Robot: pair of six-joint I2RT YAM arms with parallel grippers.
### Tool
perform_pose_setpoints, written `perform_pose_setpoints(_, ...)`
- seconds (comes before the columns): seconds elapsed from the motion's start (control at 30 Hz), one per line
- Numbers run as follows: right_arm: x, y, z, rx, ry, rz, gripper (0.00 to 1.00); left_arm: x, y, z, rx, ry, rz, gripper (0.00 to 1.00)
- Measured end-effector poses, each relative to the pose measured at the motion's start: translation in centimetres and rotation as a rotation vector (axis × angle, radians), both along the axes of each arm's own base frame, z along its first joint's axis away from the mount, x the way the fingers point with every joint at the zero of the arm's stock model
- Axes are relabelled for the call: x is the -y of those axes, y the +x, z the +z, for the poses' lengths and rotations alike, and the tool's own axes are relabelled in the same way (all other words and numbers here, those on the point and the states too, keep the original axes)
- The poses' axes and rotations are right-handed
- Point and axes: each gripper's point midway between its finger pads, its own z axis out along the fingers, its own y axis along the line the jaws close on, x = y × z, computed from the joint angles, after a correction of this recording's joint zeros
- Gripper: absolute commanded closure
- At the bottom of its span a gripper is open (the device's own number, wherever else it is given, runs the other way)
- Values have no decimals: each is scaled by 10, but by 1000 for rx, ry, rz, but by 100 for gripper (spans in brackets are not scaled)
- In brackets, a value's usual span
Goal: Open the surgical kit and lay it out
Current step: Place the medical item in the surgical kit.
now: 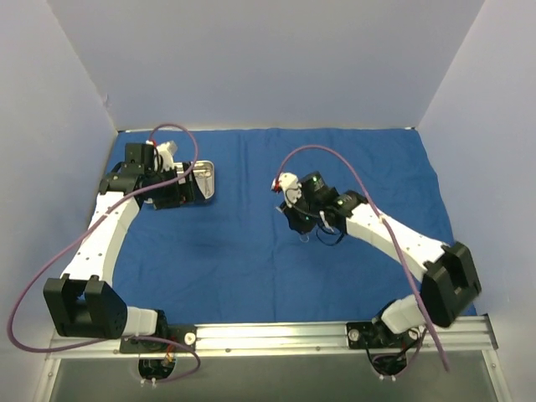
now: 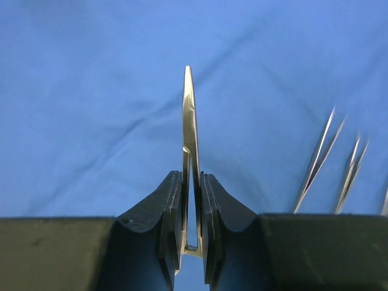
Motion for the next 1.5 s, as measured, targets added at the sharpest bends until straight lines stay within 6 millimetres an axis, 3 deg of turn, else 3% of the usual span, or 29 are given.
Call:
perform_pose_setpoints(0.1,7,16,-31,-95,-8,-150,100,-3,3,3,11,12,15,6)
perform_pose_setpoints(0.27,20,21,-86,-260,-64,-295,100,1,4,-1,-18,-14,17,6)
perform_pose_setpoints(0.4,39,32,-108,-322,-88,-386,100,1,5,-1,-31,-14,19,6)
perform_pose_setpoints(0.6,60,54,-110,-321,-70,-461,100,0,12,2,-30,-8,23,6)
perform_pose_setpoints(0.97,60,53,-122,-360,-66,-459,100,4,16,-7,-65,-26,10,6)
perform_pose_setpoints(1.27,59,54,-123,-351,-68,-435,87,9,26,-12,-87,-44,-6,6)
perform_pose_setpoints(1.37,59,55,-123,-349,-68,-432,76,8,27,-13,-92,-39,-2,5)
perform_pose_setpoints(1.5,58,55,-122,-351,-64,-427,72,4,42,-8,-69,-13,13,0)
